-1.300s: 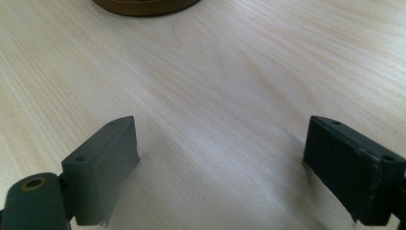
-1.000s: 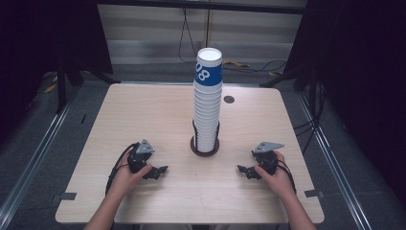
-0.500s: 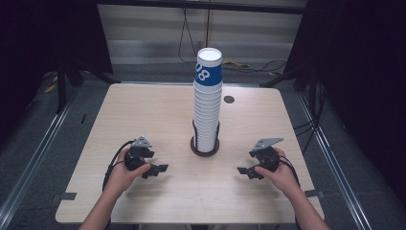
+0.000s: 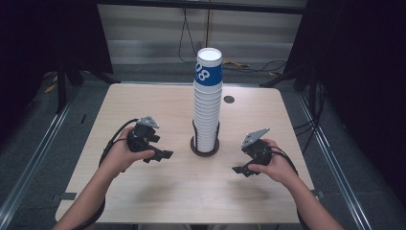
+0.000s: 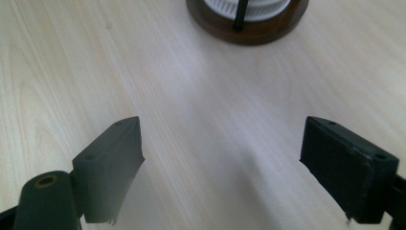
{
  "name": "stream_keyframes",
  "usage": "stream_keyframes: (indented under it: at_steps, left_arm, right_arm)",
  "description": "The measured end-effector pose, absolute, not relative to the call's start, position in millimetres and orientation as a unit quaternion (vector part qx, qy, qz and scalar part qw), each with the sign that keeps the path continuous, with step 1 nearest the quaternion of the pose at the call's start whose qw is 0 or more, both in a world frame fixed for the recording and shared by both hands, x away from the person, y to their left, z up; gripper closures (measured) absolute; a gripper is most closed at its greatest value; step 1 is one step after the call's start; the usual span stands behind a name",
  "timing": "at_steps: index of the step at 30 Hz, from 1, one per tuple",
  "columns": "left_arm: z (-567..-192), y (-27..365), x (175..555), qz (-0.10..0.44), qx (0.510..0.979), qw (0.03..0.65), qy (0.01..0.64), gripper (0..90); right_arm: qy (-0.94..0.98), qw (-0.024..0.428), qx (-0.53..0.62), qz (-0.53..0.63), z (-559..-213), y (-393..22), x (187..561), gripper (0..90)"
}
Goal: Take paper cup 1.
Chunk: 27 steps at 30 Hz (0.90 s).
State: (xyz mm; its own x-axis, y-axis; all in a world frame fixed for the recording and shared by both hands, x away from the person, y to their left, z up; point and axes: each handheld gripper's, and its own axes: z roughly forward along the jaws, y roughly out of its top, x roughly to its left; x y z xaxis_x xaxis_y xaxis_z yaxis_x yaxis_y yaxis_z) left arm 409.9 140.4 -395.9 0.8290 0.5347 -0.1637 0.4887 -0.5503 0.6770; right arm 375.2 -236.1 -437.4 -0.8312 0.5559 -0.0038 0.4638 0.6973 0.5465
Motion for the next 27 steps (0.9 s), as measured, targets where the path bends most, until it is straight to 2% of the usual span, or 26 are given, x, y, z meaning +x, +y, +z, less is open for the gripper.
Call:
stream_keyframes:
  at_steps: [6,13,16,19,27]
  left_arm:
    - [-372.6,132.2,416.0,0.041,0.882,0.377,0.281,17.1]
    - [-365.5,122.7,420.4,0.033,0.881,0.384,0.274,17.1]
    - [-362.4,120.3,423.7,0.038,0.881,0.383,0.276,17.1]
    - [-359.6,117.9,425.7,0.042,0.880,0.384,0.276,17.1]
    - [-355.1,111.2,429.2,0.038,0.882,0.385,0.269,17.2]
  right_arm:
    - [0.922,0.088,0.261,0.272,-413.7,-228.3,383.0,13.7]
    - [0.919,0.094,0.248,0.291,-376.8,-220.4,393.0,13.7]
    - [0.913,0.076,0.253,0.310,-359.4,-218.0,398.5,13.7]
    - [0.913,0.077,0.251,0.312,-343.7,-215.2,404.1,13.7]
    - [0.921,0.073,0.248,0.292,-315.7,-208.3,419.6,13.8]
